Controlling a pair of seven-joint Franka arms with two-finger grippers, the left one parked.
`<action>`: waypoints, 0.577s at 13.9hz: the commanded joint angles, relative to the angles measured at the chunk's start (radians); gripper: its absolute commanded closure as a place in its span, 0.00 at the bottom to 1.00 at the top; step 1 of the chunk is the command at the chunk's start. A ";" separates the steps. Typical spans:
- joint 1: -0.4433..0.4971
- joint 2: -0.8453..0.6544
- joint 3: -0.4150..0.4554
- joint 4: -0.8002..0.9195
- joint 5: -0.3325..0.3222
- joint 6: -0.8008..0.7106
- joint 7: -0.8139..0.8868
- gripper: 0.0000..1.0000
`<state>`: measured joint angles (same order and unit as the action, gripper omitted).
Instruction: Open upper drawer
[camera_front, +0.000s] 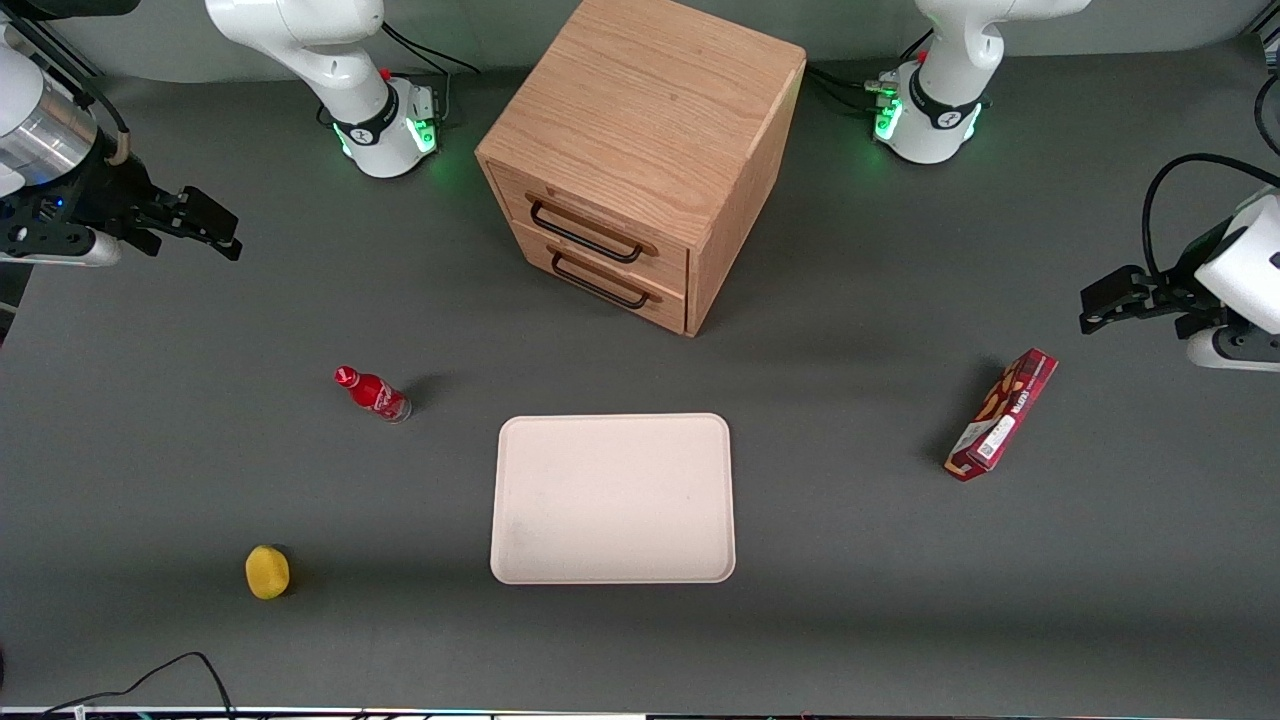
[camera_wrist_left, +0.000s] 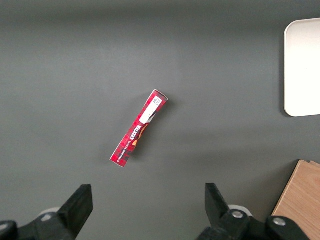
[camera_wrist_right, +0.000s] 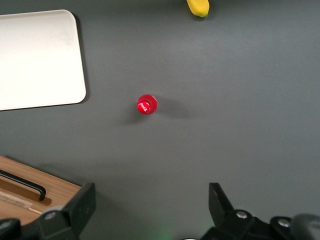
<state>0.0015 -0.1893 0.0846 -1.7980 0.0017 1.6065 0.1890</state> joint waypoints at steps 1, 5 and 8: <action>0.014 0.014 -0.006 0.032 0.001 -0.026 0.015 0.00; 0.012 0.016 -0.008 0.043 0.006 -0.026 0.021 0.00; 0.020 0.011 -0.003 0.055 0.004 -0.063 0.013 0.00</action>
<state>0.0027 -0.1882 0.0846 -1.7821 0.0028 1.5963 0.1901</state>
